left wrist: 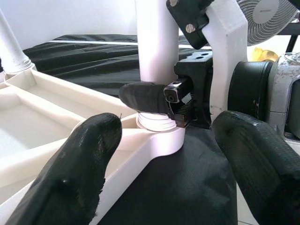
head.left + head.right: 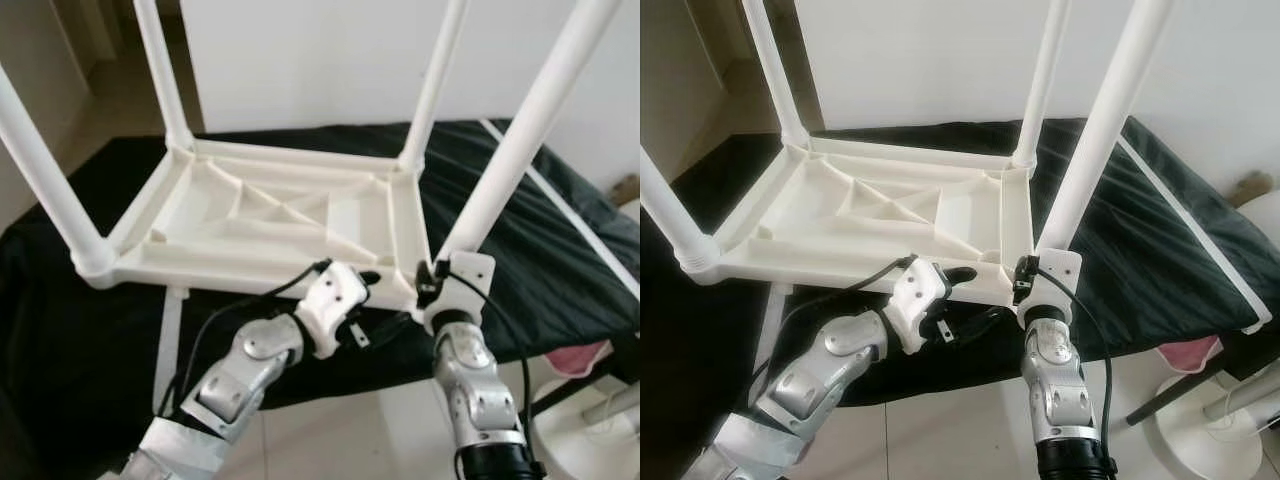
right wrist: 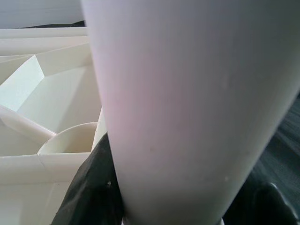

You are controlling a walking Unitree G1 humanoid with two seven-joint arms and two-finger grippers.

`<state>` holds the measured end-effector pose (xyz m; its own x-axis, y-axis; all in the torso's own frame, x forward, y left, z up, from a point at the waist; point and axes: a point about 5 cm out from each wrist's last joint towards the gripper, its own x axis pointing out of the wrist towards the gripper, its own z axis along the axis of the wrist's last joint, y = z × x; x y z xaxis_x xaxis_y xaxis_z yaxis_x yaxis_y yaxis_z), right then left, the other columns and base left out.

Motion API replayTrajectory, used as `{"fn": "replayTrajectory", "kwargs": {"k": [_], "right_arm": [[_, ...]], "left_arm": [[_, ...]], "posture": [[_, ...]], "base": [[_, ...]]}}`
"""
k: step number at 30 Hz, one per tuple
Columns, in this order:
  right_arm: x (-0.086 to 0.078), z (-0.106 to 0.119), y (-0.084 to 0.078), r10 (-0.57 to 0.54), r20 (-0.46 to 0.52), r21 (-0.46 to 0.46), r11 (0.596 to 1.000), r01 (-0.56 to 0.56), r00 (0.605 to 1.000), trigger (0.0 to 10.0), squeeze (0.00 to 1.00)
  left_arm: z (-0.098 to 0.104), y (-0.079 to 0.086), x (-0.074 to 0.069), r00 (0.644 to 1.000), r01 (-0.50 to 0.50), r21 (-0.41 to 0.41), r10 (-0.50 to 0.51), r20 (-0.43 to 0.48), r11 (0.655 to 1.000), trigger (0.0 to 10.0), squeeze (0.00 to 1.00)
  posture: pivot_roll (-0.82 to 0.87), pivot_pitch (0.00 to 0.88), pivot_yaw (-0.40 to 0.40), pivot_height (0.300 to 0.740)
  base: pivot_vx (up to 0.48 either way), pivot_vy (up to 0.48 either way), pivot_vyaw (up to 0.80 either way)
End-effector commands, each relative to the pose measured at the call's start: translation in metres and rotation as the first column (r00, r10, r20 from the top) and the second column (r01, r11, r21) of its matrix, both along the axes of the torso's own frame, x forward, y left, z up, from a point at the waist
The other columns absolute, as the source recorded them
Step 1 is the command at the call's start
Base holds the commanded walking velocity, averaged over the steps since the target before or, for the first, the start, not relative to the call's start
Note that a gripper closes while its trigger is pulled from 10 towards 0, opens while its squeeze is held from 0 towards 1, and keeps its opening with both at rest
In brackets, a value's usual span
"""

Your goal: Building children table

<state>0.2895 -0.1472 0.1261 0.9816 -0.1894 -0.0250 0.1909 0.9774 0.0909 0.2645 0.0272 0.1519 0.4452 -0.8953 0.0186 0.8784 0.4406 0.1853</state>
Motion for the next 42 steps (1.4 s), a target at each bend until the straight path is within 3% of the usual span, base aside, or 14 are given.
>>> {"fn": "replayTrajectory", "kwargs": {"k": [1, 8, 9, 11, 16, 22, 23, 24, 28, 34, 39, 40, 41, 42], "right_arm": [[-0.004, -0.013, 0.0, -0.027, -0.067, 0.019, 0.999, 0.029, 0.997, 10.0, 0.0], [-0.003, -0.011, 0.001, -0.017, -0.056, 0.003, 1.0, 0.017, 0.998, 10.0, 0.0], [-0.003, -0.009, -0.002, -0.012, -0.046, -0.017, 1.0, 0.012, 0.999, 10.0, 0.98], [-0.003, -0.008, -0.005, -0.004, -0.04, -0.035, 0.999, 0.002, 0.999, 10.0, 1.0], [-0.003, -0.008, -0.009, 0.016, -0.03, -0.049, 0.999, -0.018, 0.999, 10.0, 1.0], [-0.007, -0.004, -0.017, 0.132, 0.016, -0.067, 0.989, -0.131, 0.991, 10.0, 1.0], [-0.008, -0.003, -0.018, 0.157, 0.021, -0.074, 0.985, -0.155, 0.987, 10.0, 0.89], [-0.008, -0.002, -0.021, 0.189, 0.025, -0.089, 0.978, -0.187, 0.982, 10.0, 0.0], [-0.002, 0.001, -0.032, 0.337, 0.029, -0.139, 0.933, -0.33, 0.941, 10.0, 0.0], [0.006, 0.004, -0.036, 0.411, 0.017, -0.184, 0.897, -0.401, 0.911, 10.0, 0.0], [0.015, 0.006, -0.037, 0.519, -0.019, -0.212, 0.833, -0.511, 0.854, 10.0, 0.0], [0.015, 0.005, -0.036, 0.541, -0.031, -0.205, 0.819, -0.535, 0.84, 3.8, 0.0], [0.016, 0.004, -0.036, 0.555, -0.037, -0.203, 0.81, -0.55, 0.831, 0.0, 0.0], [0.016, 0.004, -0.036, 0.555, -0.037, -0.203, 0.81, -0.55, 0.831, 0.0, 0.0]], "left_arm": [[-0.004, 0.0, -0.003, 0.997, 0.081, 0.025, -0.08, -0.014, 0.996, 10.0, 0.0], [-0.005, -0.001, -0.004, 0.997, 0.075, 0.023, -0.075, -0.017, 0.997, 10.0, 0.0], [-0.005, -0.001, -0.004, 0.997, 0.074, 0.022, -0.074, -0.015, 0.997, 10.0, 0.0], [-0.004, -0.002, -0.003, 0.997, 0.072, 0.021, -0.072, -0.008, 0.997, 10.0, 0.0], [-0.004, -0.003, -0.004, 0.997, 0.075, 0.017, -0.075, -0.005, 0.997, 10.0, 0.0], [-0.006, -0.003, -0.007, 0.996, 0.084, 0.023, -0.084, -0.029, 0.996, 10.0, 0.0], [-0.007, -0.004, -0.007, 0.996, 0.087, 0.023, -0.086, -0.033, 0.996, 10.0, 0.0], [-0.007, -0.004, -0.007, 0.996, 0.088, 0.023, -0.087, -0.036, 0.996, 10.0, 0.0], [-0.009, -0.005, -0.006, 0.995, 0.09, 0.034, -0.088, -0.043, 0.995, 10.0, 0.0], [-0.011, -0.006, -0.007, 0.992, 0.105, 0.039, -0.102, -0.072, 0.994, 10.0, 0.0], [-0.01, -0.005, -0.005, 0.994, 0.09, 0.051, -0.087, -0.062, 0.995, 10.0, 0.0], [-0.01, -0.005, -0.005, 0.994, 0.088, 0.052, -0.085, -0.061, 0.995, 10.0, 0.0], [-0.01, -0.005, -0.004, 0.995, 0.087, 0.053, -0.083, -0.062, 0.995, 10.0, 0.0], [-0.01, -0.005, -0.004, 0.995, 0.087, 0.053, -0.083, -0.062, 0.995, 10.0, 0.0]], "posture": [[0.01, 0.0, -0.067, 0.74], [0.0, 0.0, -0.066, 0.74], [0.0, 0.0, -0.066, 0.74], [0.0, 0.0, -0.065, 0.74], [0.0, 0.0, -0.064, 0.74], [0.0, 0.0, -0.06, 0.74], [0.0, 0.0, -0.064, 0.74], [0.0, 0.0, -0.064, 0.74], [0.0, 0.0, -0.067, 0.74], [0.0, 0.0, -0.065, 0.74], [0.0, 0.0, -0.063, 0.74], [0.01, 0.0, -0.065, 0.74], [0.01, 0.0, -0.067, 0.74], [0.01, 0.0, -0.067, 0.74]], "base": [[0.0, 0.0, 0.0], [0.0, 0.0, 0.0], [0.0, 0.0, 0.0], [0.0, 0.0, 0.0], [0.0, 0.0, 0.0], [0.0, 0.0, 0.0], [0.0, 0.0, 0.0], [0.0, 0.0, 0.0], [0.0, 0.0, 0.0], [0.0, 0.0, 0.0], [0.0, 0.0, 0.0], [0.0, 0.0, 0.0], [0.0, 0.0, 0.0], [0.0, 0.0, 0.0]]}}
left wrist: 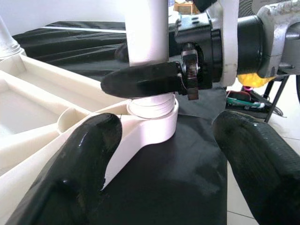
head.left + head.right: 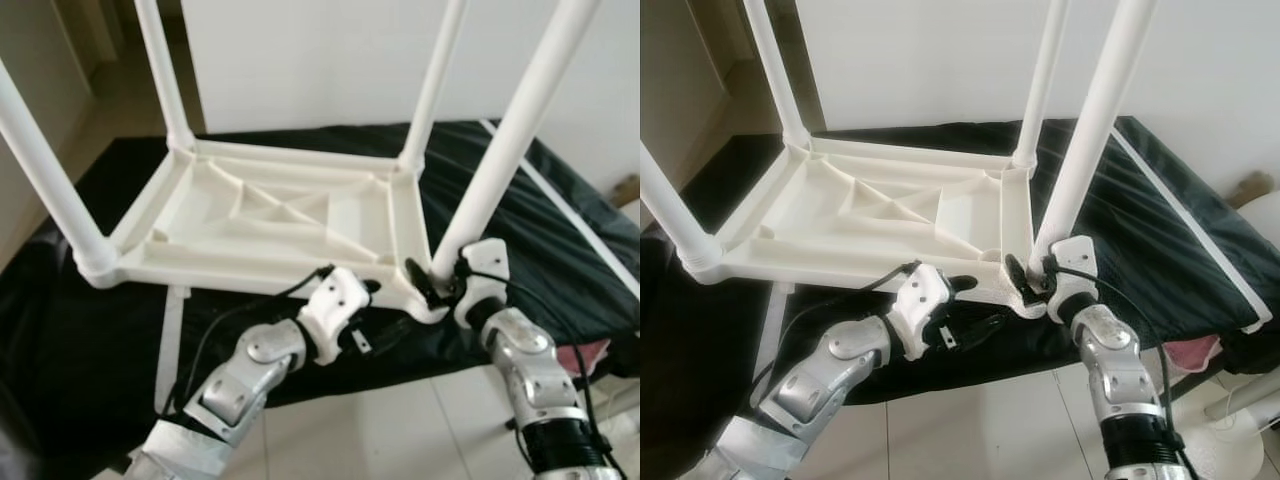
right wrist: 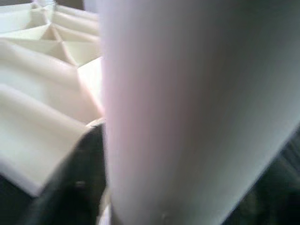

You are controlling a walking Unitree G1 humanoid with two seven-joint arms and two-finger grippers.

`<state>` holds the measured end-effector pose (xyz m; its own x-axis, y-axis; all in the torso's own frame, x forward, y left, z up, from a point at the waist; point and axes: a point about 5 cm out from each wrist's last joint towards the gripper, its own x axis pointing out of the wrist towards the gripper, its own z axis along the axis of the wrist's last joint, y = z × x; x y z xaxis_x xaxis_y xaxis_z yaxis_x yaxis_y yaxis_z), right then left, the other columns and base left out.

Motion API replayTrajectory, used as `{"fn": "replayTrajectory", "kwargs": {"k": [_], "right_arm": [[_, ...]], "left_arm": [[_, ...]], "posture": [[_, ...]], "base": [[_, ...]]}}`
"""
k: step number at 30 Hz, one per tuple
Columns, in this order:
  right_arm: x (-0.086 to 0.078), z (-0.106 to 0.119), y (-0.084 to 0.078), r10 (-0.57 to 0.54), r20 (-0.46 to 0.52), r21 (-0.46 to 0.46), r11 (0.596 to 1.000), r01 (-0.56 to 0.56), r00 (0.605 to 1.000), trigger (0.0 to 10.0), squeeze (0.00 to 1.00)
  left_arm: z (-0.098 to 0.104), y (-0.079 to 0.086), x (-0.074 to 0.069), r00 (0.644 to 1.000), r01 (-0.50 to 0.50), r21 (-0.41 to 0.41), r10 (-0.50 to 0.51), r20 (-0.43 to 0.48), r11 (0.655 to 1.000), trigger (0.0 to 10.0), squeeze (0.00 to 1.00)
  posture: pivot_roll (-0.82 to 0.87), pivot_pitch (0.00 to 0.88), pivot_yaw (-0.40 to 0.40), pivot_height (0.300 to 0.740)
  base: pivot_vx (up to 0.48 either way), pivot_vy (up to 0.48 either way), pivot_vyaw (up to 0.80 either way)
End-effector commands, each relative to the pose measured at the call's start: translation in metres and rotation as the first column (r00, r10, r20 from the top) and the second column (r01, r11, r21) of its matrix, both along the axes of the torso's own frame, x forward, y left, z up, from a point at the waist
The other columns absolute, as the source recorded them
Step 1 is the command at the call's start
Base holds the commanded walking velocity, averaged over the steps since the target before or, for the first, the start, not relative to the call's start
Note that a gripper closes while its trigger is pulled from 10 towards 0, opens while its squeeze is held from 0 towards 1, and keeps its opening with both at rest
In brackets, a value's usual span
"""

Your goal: Building children table

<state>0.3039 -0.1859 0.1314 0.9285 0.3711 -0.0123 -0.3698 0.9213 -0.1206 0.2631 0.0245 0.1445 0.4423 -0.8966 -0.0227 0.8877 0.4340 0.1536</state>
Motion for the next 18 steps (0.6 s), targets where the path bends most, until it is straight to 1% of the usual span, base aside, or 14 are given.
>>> {"fn": "replayTrajectory", "kwargs": {"k": [1, 4, 7, 14, 15, 16, 17, 18], "right_arm": [[0.0011, -0.0026, 0.0016, 0.027, -0.02, 0.005, 1.0, -0.027, 0.999, 0.0, 0.0], [0.0004, -0.0037, 0.0012, 0.038, -0.026, 0.007, 0.999, -0.038, 0.999, 0.0, 0.0], [-0.0045, -0.0098, 0.0012, 0.067, -0.045, 0.005, 0.998, -0.066, 0.997, 0.0, 0.0], [-0.0064, -0.0109, 0.0006, 0.074, -0.049, 0.007, 0.997, -0.073, 0.996, 0.0, 0.0], [-0.0064, -0.0092, 0.0, 0.064, -0.046, 0.009, 0.998, -0.064, 0.997, 9.8, 0.0], [-0.0064, -0.0092, 0.0, 0.064, -0.046, 0.009, 0.998, -0.064, 0.997, 9.8, 0.0], [-0.0053, -0.0045, -0.0022, 0.02, -0.04, 0.02, 1.0, -0.019, 0.999, 10.0, 0.0], [-0.0053, -0.0045, -0.0022, 0.02, -0.04, 0.02, 1.0, -0.019, 0.999, 10.0, 0.0]], "left_arm": [[-0.0026, -0.0024, -0.0025, 0.997, 0.081, 0.03, -0.08, -0.015, 0.996, 10.0, 0.0], [-0.0025, -0.0023, -0.0022, 0.997, 0.078, 0.03, -0.077, -0.015, 0.997, 10.0, 0.0], [-0.0023, -0.0025, -0.0015, 0.998, 0.068, 0.023, -0.068, -0.019, 0.997, 10.0, 0.0], [-0.0018, -0.0032, -0.0013, 0.998, 0.065, 0.022, -0.065, -0.016, 0.998, 10.0, 0.0], [-0.0019, -0.0034, -0.0015, 0.998, 0.066, 0.021, -0.066, -0.015, 0.998, 10.0, 0.0], [-0.0019, -0.0034, -0.0015, 0.998, 0.066, 0.021, -0.066, -0.015, 0.998, 10.0, 0.0], [-0.0008, -0.0032, -0.0014, 0.998, 0.057, 0.013, -0.057, -0.005, 0.998, 10.0, 0.0], [-0.0008, -0.0032, -0.0014, 0.998, 0.057, 0.013, -0.057, -0.005, 0.998, 10.0, 0.0]], "posture": [[0.01, 0.0, -0.071, 0.74], [0.01, 0.0, -0.073, 0.74], [0.01, 0.0, -0.076, 0.74], [0.01, 0.0, -0.076, 0.74], [0.01, 0.0, -0.075, 0.74], [0.01, 0.0, -0.075, 0.74], [0.0, 0.009, -0.075, 0.74], [0.0, 0.009, -0.075, 0.74]], "base": [[0.0, 0.0, 0.0], [0.0, 0.0, 0.0], [0.0, 0.0, 0.0], [0.0, 0.0, 0.0], [0.0, 0.0, 0.0], [0.0, 0.0, 0.0], [0.0, 0.0, 0.0], [0.0, 0.0, 0.0]]}}
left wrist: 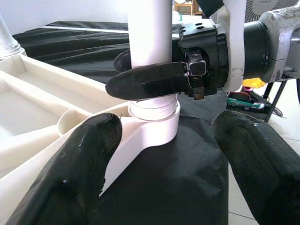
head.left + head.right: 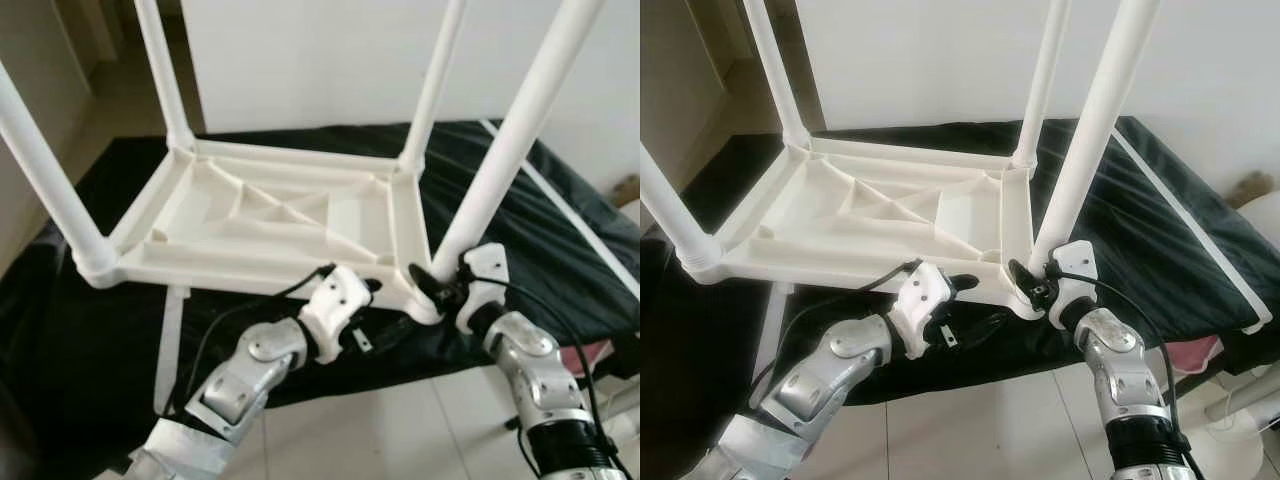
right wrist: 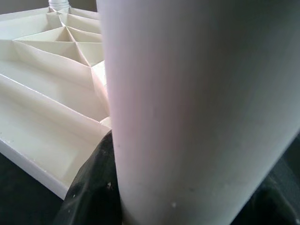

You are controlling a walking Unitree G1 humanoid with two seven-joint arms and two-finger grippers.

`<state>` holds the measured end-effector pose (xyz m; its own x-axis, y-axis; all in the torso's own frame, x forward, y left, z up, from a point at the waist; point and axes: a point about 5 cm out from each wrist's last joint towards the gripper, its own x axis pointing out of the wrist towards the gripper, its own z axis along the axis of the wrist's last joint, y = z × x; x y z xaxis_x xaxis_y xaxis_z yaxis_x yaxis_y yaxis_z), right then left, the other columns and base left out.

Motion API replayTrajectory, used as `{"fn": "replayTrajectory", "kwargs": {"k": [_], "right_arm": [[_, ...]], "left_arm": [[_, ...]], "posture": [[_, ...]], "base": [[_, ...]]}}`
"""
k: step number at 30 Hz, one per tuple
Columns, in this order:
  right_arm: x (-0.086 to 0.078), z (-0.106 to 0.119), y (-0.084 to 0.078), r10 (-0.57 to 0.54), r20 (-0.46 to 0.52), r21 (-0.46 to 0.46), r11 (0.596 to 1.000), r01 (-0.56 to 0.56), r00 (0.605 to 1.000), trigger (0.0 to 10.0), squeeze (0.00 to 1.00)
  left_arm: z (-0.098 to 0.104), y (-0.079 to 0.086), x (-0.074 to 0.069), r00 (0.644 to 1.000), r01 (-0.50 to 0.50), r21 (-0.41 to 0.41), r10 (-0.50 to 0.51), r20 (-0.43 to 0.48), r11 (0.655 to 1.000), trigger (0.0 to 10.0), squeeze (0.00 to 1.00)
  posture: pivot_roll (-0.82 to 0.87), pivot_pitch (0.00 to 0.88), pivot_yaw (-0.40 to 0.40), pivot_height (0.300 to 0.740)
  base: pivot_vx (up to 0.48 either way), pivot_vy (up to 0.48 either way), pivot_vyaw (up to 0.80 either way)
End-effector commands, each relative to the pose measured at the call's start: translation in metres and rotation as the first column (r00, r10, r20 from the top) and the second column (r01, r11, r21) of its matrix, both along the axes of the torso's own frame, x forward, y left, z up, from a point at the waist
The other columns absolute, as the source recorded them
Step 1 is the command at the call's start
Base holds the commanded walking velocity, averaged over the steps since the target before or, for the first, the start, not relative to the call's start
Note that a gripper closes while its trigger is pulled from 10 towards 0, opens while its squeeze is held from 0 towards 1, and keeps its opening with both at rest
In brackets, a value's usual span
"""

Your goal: Building children table

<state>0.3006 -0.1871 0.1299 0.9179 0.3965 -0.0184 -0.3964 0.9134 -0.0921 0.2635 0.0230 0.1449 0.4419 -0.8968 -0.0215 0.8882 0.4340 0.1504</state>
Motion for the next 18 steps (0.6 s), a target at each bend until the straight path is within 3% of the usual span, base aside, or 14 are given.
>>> {"fn": "replayTrajectory", "kwargs": {"k": [1, 5, 7, 12, 13, 14, 15, 18], "right_arm": [[-0.002, -0.001, -0.001, -0.026, -0.019, -0.002, 1.0, 0.026, 0.999, 10.0, 0.0], [-0.002, 0.003, 0.0, -0.115, 0.015, -0.003, 0.993, 0.115, 0.993, 10.0, 0.0], [-0.001, 0.002, 0.001, -0.192, 0.014, 0.044, 0.981, 0.191, 0.981, 10.0, 0.0], [0.0, 0.001, 0.003, -0.253, 0.008, 0.08, 0.965, 0.251, 0.967, 10.0, 0.0], [0.001, 0.0, 0.004, -0.328, 0.001, 0.101, 0.94, 0.326, 0.945, 10.0, 0.0], [0.001, 0.0, 0.004, -0.328, 0.001, 0.101, 0.94, 0.326, 0.945, 10.0, 0.0], [0.003, -0.002, 0.007, -0.418, -0.017, 0.123, 0.901, 0.417, 0.908, 10.0, 0.0], [0.005, -0.001, 0.009, -0.486, -0.022, 0.141, 0.864, 0.484, 0.874, 10.0, 0.0]], "left_arm": [[-0.001, -0.001, -0.002, 0.999, 0.052, 0.011, -0.052, -0.001, 0.999, 10.0, 0.0], [0.0, -0.001, -0.001, 0.999, 0.035, 0.003, -0.035, 0.004, 0.999, 10.0, 0.0], [0.0, -0.001, -0.001, 1.0, 0.03, -0.001, -0.03, 0.004, 1.0, 10.0, 0.0], [-0.001, -0.001, -0.001, 1.0, 0.023, -0.002, -0.023, 0.005, 1.0, 10.0, 0.0], [0.001, 0.0, 0.001, 1.0, 0.009, -0.009, -0.009, 0.009, 1.0, 10.0, 0.0], [0.001, 0.0, 0.001, 1.0, 0.009, -0.009, -0.009, 0.009, 1.0, 10.0, 0.0], [0.004, 0.001, 0.005, 1.0, -0.019, -0.021, 0.019, 0.023, 1.0, 10.0, 0.0], [0.008, 0.003, 0.008, 0.999, -0.041, -0.052, 0.043, 0.029, 0.998, 10.0, 0.0]], "posture": [[0.0, 0.009, -0.075, 0.74], [0.0, 0.017, -0.075, 0.74], [0.0, 0.021, -0.075, 0.74], [0.0, 0.021, -0.074, 0.74], [0.0, 0.022, -0.075, 0.74], [0.0, 0.022, -0.075, 0.74], [0.0, 0.021, -0.077, 0.74], [0.0, 0.019, -0.074, 0.74]], "base": [[0.0, 0.0, 0.0], [0.0, 0.0, 0.0], [0.0, 0.0, 0.0], [0.0, 0.0, 0.0], [0.0, 0.0, 0.0], [0.0, 0.0, 0.0], [0.0, 0.0, 0.0], [0.0, 0.0, 0.0]]}}
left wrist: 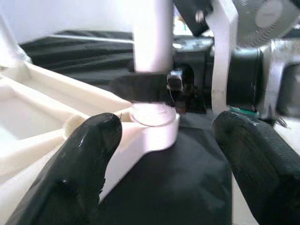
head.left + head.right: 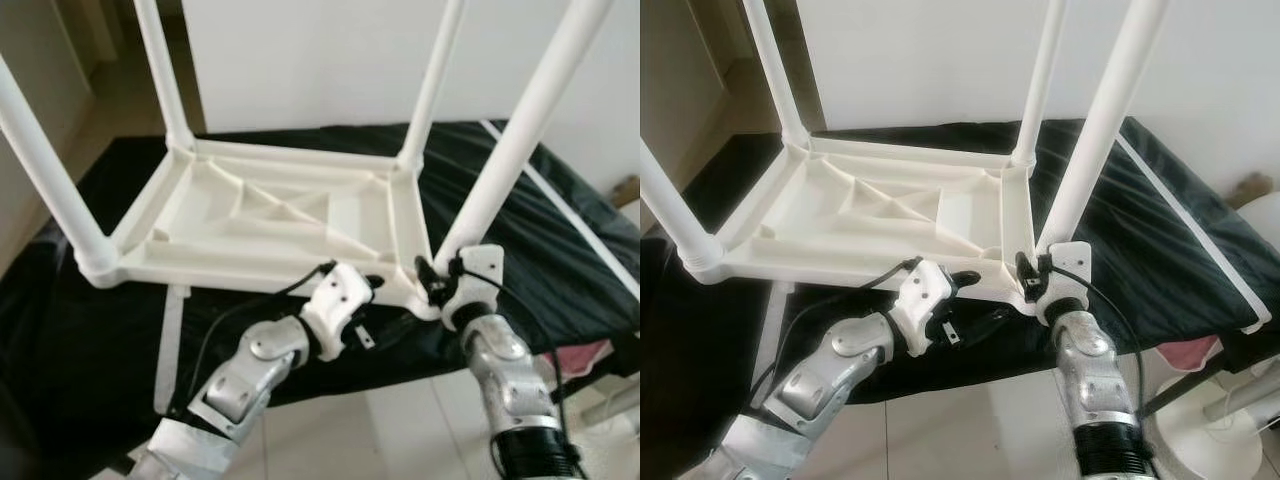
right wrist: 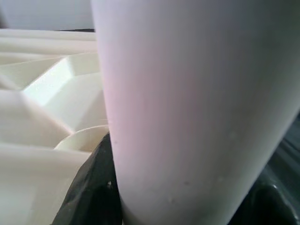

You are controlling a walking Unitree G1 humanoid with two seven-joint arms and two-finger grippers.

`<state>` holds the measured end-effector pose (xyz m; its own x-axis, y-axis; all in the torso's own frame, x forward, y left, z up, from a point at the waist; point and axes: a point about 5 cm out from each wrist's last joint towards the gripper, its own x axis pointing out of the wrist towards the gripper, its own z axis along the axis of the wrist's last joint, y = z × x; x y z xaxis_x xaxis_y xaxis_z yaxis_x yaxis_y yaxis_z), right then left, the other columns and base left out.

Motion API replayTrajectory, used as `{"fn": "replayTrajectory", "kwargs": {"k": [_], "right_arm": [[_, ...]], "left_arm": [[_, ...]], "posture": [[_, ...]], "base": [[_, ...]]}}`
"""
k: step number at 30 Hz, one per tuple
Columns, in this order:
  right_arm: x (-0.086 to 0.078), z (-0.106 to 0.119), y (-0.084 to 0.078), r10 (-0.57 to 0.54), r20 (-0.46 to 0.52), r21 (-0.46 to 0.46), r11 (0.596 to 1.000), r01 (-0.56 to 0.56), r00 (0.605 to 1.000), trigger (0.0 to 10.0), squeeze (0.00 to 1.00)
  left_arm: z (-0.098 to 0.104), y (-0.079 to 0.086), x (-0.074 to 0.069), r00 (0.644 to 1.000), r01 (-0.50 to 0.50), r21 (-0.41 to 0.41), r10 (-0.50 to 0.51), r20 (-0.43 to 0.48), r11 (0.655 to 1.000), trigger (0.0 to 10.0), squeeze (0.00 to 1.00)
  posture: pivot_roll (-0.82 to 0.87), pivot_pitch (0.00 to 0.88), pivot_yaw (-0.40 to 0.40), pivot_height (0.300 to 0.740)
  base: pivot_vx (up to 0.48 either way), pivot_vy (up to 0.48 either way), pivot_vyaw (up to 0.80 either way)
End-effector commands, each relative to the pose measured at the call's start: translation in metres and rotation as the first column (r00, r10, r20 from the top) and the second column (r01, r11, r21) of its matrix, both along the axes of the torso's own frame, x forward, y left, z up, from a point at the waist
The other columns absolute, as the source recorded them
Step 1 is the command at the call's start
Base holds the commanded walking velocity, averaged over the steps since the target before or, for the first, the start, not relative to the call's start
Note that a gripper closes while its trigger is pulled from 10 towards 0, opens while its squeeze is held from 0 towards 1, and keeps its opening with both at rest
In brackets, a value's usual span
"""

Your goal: Building children table

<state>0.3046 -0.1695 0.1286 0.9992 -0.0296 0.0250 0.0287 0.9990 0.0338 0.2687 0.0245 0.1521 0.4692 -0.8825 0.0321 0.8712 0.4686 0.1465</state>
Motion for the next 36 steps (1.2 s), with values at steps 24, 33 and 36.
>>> {"fn": "replayTrajectory", "kwargs": {"k": [24, 33, 36], "right_arm": [[0.006, 0.01, 0.006, -0.26, 0.041, 0.08, 0.963, 0.256, 0.965, 10.0, 1.0], [-0.003, 0.017, 0.003, -0.204, 0.109, 0.084, 0.977, 0.196, 0.973, 10.0, 0.0], [-0.012, 0.015, 0.009, -0.129, 0.136, 0.082, 0.99, 0.118, 0.982, 10.0, 0.0]], "left_arm": [[0.013, -0.002, 0.014, 0.999, -0.028, -0.053, 0.03, 0.034, 0.998, 10.0, 0.0], [0.016, 0.003, 0.009, 0.999, -0.03, -0.088, 0.031, 0.013, 0.996, 10.0, 0.0], [0.013, 0.004, 0.004, 1.0, -0.01, -0.074, 0.011, 0.007, 0.997, 10.0, 0.0]], "posture": [[-0.01, 0.015, -0.081, 0.74], [0.0, 0.026, -0.087, 0.74], [0.0, 0.03, -0.086, 0.74]], "base": [[0.0, 0.0, 0.0], [0.0, 0.0, 0.0], [0.0, 0.0, 0.0]]}}
